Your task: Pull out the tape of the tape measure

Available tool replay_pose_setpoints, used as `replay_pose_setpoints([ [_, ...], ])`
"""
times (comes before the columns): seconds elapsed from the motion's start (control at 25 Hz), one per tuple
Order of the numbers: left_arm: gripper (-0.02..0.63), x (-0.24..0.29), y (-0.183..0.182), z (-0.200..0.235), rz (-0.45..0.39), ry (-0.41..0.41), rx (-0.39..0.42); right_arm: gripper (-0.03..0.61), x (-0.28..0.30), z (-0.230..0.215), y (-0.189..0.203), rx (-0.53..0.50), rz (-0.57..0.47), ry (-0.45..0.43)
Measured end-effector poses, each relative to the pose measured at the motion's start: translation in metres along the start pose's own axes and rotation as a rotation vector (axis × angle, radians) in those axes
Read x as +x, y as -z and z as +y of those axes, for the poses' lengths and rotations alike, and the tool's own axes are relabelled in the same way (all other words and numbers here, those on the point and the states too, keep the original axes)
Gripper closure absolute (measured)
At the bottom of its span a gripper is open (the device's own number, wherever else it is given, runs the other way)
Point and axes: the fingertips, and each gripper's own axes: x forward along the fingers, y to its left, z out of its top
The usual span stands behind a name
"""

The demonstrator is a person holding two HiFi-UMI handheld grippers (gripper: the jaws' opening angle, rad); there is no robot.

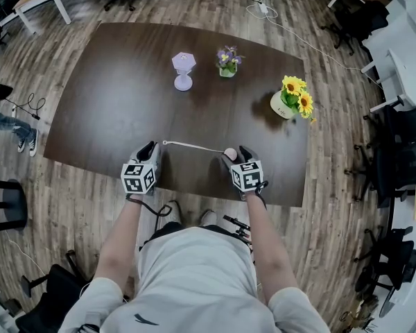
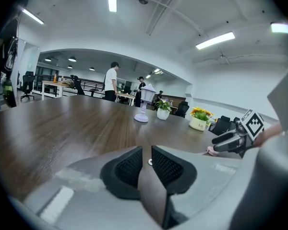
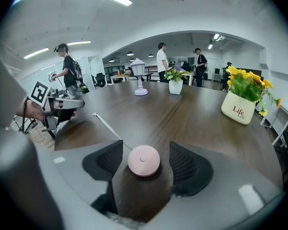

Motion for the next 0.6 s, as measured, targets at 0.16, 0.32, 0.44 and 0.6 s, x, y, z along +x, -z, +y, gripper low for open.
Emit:
replay_pose_setpoints([
  [0.16, 0.563, -0.014, -0.025, -0.004, -0.083, 0.005, -0.009, 0.295, -0.015, 0.000, -0.014, 0.014, -0.062, -0.007],
  [0.32, 0.563, -0.029, -0.062, -0.017, -0.185, 0.041, 0.028, 0.305, -0.041, 0.007, -0.042, 0.007, -0.175, -0.022],
  [0.44, 0.563, -0.046, -0.087, -0.030, -0.255, 0.078, 0.064, 0.316, -0.068, 0.017, -0.064, -0.028, -0.266, -0.033],
  [0.6, 0.569, -0.077, -0.117, -0.045, -0.351, 0.098, 0.099, 0.339, -0.110, 0.034, -0.095, -0.090, -0.390, -0.057],
])
